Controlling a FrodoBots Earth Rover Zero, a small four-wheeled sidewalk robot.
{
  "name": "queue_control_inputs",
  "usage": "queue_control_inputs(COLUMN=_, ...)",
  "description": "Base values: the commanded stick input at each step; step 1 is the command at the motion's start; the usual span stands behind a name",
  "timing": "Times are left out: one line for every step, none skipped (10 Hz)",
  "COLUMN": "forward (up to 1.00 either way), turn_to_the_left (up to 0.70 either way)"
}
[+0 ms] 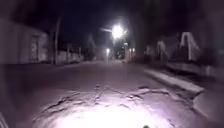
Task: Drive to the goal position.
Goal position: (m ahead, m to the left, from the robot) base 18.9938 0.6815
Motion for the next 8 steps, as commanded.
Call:
queue_control_inputs(forward=0.7, turn_to_the_left=0.0)
queue_control_inputs(forward=0.7, turn_to_the_left=0.0)
queue_control_inputs(forward=0.7, turn_to_the_left=0.0)
queue_control_inputs(forward=0.7, turn_to_the_left=0.0)
queue_control_inputs(forward=0.7, turn_to_the_left=0.0)
queue_control_inputs(forward=0.7, turn_to_the_left=0.0)
queue_control_inputs(forward=0.7, turn_to_the_left=0.0)
queue_control_inputs(forward=0.7, turn_to_the_left=0.0)
